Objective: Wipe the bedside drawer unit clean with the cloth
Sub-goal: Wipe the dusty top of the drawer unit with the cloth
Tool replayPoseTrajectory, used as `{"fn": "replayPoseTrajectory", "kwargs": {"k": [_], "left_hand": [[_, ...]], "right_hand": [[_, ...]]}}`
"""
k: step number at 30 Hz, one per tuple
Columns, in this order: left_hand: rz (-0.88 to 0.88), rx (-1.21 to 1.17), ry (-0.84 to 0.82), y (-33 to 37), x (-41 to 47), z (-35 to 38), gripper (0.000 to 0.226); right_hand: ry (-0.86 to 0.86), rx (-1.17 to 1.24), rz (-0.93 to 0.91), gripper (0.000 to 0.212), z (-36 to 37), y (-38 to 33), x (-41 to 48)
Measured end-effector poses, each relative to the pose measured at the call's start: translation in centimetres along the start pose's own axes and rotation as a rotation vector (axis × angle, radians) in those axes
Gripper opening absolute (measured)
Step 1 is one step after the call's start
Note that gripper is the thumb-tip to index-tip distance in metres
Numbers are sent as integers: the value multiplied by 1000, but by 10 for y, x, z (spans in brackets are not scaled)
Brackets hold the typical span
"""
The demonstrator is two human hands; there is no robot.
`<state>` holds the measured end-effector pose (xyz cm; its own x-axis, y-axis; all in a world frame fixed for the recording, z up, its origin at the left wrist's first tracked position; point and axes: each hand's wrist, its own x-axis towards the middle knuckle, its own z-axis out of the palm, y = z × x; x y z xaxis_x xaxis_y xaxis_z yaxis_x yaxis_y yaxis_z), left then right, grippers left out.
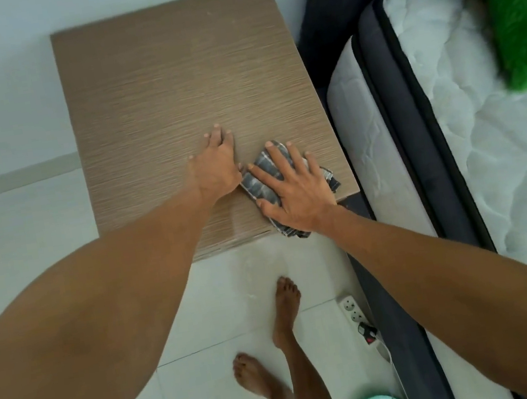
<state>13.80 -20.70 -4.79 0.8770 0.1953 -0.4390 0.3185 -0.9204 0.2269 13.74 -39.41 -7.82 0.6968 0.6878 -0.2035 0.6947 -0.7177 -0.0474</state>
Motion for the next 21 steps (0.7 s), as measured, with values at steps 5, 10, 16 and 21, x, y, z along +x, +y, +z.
{"fn": "replayPoseTrajectory", "kwargs": {"k": [5, 10, 16, 21], "left_hand": [[24, 44, 8, 3, -25, 11, 72], [54, 27, -30, 5, -39, 17, 74], [44, 49, -12, 16, -33, 12, 71], [33, 31, 4, 35, 0, 2, 72]], "right_hand": [[-15, 5, -26, 67, 9, -16, -36], [-3, 54, -141, 71, 8, -20, -63], [-55, 54, -434, 57, 0, 12, -86], [60, 155, -309, 57, -34, 68, -39]]}}
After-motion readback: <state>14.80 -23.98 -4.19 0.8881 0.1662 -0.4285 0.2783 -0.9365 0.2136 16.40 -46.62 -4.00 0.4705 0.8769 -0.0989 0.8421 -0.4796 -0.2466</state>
